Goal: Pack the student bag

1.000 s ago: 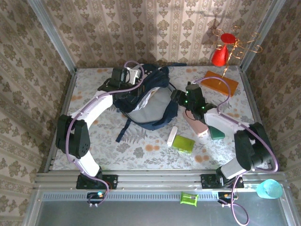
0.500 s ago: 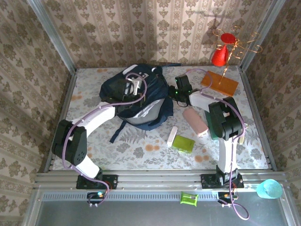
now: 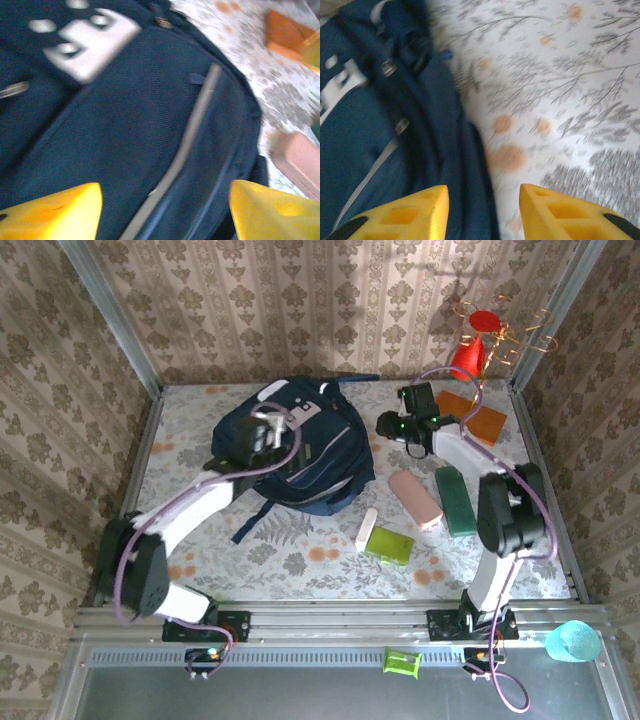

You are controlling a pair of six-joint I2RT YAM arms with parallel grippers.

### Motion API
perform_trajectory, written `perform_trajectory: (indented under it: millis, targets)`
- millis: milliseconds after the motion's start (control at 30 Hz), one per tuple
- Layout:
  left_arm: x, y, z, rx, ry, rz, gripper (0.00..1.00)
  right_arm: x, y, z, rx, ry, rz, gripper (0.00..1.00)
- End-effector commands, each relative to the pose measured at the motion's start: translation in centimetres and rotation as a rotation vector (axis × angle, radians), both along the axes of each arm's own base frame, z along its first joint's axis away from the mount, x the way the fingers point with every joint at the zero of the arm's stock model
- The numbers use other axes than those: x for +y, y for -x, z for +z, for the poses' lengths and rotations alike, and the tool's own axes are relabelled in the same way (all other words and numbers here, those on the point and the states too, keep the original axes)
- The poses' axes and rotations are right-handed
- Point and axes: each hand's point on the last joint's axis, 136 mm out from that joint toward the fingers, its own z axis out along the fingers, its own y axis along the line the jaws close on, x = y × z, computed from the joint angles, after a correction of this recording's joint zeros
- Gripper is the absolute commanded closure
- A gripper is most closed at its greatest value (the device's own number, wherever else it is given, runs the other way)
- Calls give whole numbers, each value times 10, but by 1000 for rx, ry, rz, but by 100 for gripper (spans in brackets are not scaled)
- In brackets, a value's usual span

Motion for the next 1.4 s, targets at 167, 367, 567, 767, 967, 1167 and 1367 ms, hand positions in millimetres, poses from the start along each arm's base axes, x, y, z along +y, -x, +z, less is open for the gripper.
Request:
perform_trajectory:
  millis: [167,367,567,767,967,1167,1367]
  targets:
    - [128,10,-68,190,218,394,24,147,113,20,-46,-107,430,49]
    - [132,-10,-87,252,255,391,22,195,150,-18,48,-172,539,49]
    - [137,-28,-105,281,258,395,22,197,156,-54,104,-144,535,50]
    - [134,-42,-113,288,289,377,30,177,149,-76,127,-41,491,52]
    - [130,-44,-128,316,305,369,48,147,132,-91,130,42,417,52]
    - [109,-38,-133,337,328,312,74,103,106,-97,106,154,324,52]
    - [80,-15,-128,344,372,276,89,66,70,-95,95,184,218,52]
